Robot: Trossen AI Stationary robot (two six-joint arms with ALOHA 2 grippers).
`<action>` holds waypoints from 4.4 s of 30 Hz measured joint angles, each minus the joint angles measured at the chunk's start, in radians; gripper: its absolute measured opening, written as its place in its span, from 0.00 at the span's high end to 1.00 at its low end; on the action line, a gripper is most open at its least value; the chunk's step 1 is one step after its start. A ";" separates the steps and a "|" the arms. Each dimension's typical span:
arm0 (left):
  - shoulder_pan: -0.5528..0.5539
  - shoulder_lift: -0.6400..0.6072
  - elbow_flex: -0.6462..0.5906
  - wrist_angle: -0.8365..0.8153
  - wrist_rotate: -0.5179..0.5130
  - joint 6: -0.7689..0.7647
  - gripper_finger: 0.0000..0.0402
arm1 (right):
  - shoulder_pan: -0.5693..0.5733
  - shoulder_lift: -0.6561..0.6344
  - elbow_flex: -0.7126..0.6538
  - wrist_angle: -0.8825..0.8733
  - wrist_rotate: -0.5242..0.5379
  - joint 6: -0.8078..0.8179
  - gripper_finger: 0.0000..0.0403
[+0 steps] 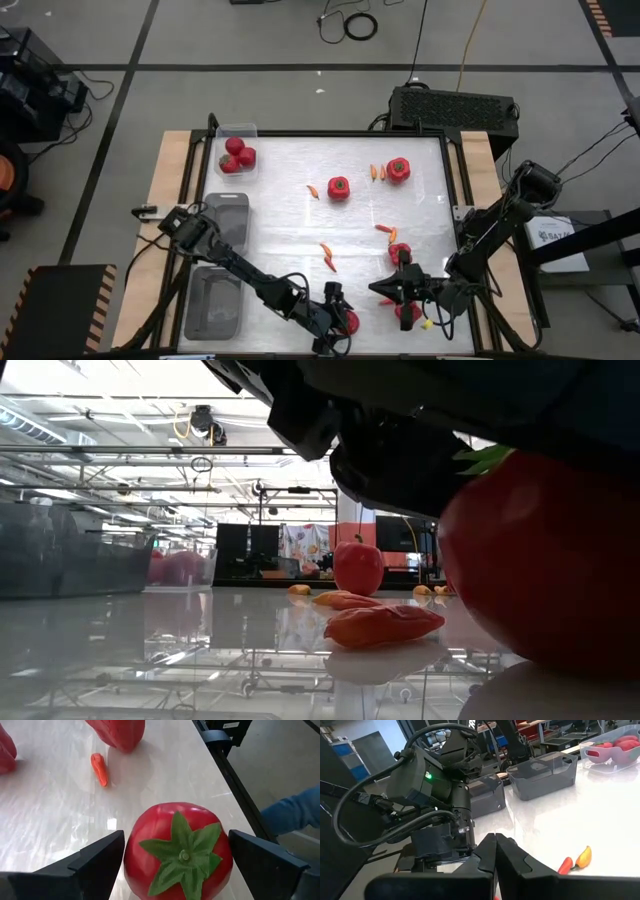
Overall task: Sort produce into baskets
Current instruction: Put the tomato into the transparent bin, then put the bell pepper into the top gray bin
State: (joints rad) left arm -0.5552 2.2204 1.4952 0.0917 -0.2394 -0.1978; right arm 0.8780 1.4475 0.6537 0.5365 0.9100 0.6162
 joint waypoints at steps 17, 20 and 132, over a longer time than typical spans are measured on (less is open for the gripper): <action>0.000 0.000 0.000 -0.016 0.000 -0.007 0.24 | -0.001 0.000 0.000 0.000 0.001 -0.004 1.00; 0.000 0.000 0.000 -0.013 0.000 -0.007 0.25 | -0.001 0.000 0.000 0.000 0.001 -0.004 1.00; 1.441 -1.225 -0.558 -0.646 0.325 0.182 0.12 | -0.357 0.000 0.000 0.231 0.004 -0.749 1.00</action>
State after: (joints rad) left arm 0.8862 0.9953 0.9370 -0.5544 0.0859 -0.0155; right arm 0.5206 1.4479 0.6533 0.7675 0.9142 -0.1324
